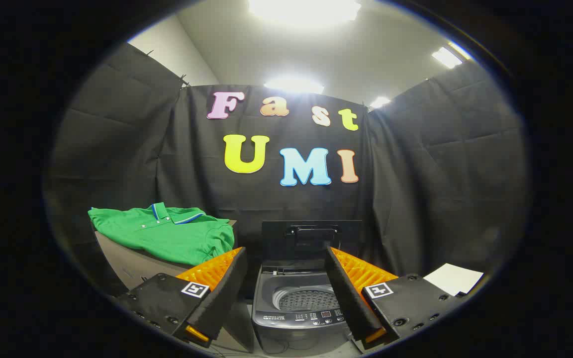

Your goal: Put the clothes into the washing machine and then close the washing machine lid.

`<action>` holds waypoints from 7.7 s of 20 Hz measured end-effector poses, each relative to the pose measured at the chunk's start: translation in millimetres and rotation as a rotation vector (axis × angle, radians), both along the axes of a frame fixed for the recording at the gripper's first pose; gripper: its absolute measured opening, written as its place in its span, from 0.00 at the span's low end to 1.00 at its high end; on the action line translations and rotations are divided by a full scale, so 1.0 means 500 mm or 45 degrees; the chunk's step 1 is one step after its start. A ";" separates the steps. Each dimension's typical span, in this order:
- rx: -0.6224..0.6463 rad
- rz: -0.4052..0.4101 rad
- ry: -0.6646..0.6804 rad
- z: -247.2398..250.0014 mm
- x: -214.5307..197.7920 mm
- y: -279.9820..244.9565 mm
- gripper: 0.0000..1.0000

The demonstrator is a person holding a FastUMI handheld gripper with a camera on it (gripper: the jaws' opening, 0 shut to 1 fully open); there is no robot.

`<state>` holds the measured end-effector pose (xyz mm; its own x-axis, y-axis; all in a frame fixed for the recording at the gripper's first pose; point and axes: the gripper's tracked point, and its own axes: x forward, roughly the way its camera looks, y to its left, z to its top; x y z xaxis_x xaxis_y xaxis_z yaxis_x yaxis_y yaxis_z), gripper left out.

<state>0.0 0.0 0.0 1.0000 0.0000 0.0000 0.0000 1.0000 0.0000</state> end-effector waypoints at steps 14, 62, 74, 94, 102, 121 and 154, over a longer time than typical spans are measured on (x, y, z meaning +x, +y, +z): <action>0.000 -0.004 -0.035 0.025 -0.003 -0.021 0.98; 0.009 0.534 0.233 0.127 0.246 0.525 0.98; 0.016 0.632 0.594 0.031 0.282 0.664 0.98; -0.111 0.657 0.884 -0.059 0.316 0.720 0.78; -0.034 0.681 0.854 -0.049 0.316 0.718 0.06; -0.009 0.681 0.822 -0.004 0.333 0.711 0.98; 0.095 0.722 0.490 0.170 0.354 0.623 0.01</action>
<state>176.9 311.3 85.1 0.7742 0.5370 -0.3350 -0.5092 0.8428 0.1740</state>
